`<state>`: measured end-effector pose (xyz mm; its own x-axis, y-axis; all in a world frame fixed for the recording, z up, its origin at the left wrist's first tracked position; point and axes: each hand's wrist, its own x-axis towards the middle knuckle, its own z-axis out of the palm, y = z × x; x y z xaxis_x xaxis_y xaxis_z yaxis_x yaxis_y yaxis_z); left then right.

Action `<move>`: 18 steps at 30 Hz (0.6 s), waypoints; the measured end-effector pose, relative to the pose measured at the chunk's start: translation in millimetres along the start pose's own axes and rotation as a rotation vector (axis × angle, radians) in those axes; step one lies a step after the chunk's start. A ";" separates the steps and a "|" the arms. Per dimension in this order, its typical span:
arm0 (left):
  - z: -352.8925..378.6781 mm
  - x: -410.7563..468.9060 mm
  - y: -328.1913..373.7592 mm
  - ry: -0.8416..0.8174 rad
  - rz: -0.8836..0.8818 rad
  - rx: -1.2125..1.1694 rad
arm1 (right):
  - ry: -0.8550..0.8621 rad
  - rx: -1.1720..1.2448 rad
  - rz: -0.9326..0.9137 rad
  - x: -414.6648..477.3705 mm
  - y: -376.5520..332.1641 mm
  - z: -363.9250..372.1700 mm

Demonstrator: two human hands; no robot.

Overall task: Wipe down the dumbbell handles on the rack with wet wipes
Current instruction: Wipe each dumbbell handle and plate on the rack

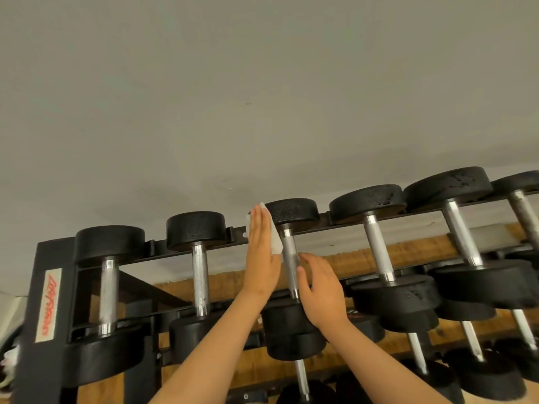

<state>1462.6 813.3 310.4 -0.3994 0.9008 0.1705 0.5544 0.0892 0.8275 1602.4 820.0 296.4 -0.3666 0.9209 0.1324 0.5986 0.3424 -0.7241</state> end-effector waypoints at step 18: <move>49.3 7.0 22.1 0.086 -0.493 -0.327 | -0.031 0.026 0.006 0.5 0.0 -3.3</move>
<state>1508.0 842.5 303.6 -0.6176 0.7476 -0.2442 0.0405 0.3404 0.9394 1604.6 821.1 298.7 -0.3851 0.9165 0.1079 0.5820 0.3320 -0.7424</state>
